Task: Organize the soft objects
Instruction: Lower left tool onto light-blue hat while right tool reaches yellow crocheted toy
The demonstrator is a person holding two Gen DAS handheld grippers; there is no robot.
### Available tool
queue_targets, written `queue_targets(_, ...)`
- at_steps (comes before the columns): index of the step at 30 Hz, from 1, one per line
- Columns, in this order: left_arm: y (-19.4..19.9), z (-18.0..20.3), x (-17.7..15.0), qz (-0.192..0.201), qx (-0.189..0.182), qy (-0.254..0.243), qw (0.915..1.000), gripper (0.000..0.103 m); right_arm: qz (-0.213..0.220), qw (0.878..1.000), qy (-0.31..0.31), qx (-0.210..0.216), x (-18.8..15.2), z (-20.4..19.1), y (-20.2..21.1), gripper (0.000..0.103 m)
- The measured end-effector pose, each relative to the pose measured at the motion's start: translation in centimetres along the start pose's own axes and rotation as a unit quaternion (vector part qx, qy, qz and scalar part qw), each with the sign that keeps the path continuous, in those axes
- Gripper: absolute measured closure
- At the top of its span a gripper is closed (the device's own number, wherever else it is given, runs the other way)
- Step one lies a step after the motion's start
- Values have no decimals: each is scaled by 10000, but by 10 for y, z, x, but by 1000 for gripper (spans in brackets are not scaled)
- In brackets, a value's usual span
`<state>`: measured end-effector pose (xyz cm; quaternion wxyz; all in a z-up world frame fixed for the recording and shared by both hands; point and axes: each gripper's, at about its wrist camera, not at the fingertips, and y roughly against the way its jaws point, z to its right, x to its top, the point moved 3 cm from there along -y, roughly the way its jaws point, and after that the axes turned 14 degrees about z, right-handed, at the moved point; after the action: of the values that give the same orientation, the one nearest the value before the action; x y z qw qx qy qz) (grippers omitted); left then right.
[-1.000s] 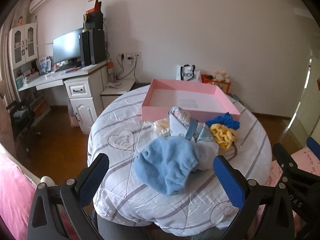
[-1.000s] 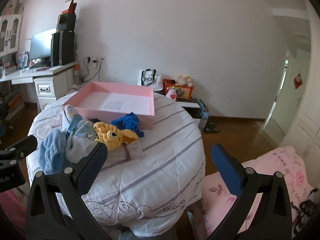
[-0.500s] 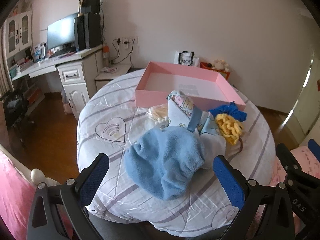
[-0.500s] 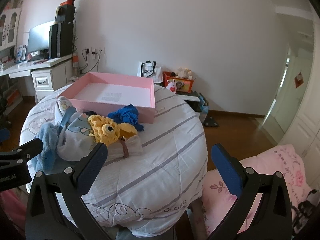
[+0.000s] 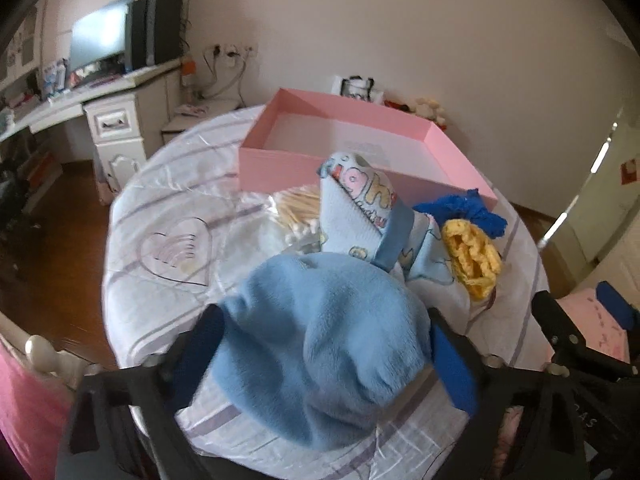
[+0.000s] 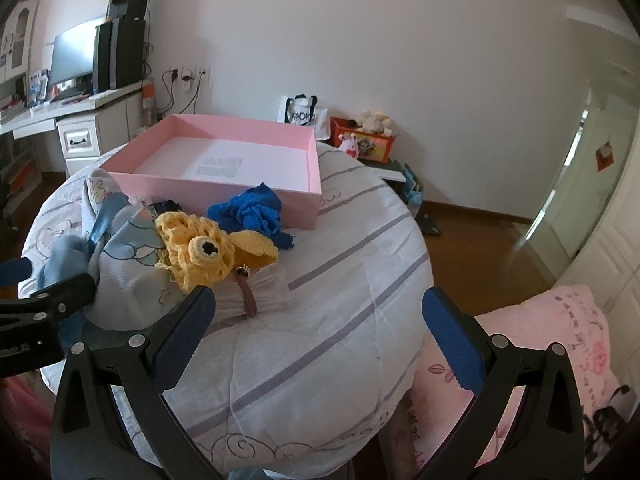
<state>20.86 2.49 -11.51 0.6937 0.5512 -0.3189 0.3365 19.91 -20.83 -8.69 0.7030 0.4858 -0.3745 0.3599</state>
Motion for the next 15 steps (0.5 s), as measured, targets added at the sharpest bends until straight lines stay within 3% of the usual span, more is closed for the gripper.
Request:
queue_targets(3, -11, -5, 0, -130, -339, 165, 9992, 43, -61, 9999, -4, 98, -1, -4, -6, 0)
queue_targets(7, -9, -13, 6, -57, -440, 175, 9989, 72, -123, 9992, -130, 362, 3, -9, -13, 0)
queue_targets(10, -7, -21, 9, -29, -393, 166, 9991, 83, -111, 9975, -245, 649, 9, -16, -17, 0)
queue_targets(15, 1, -33, 12, -18, -402, 261, 9988, 86, -136, 9957, -242, 883, 13, -28, -28, 0)
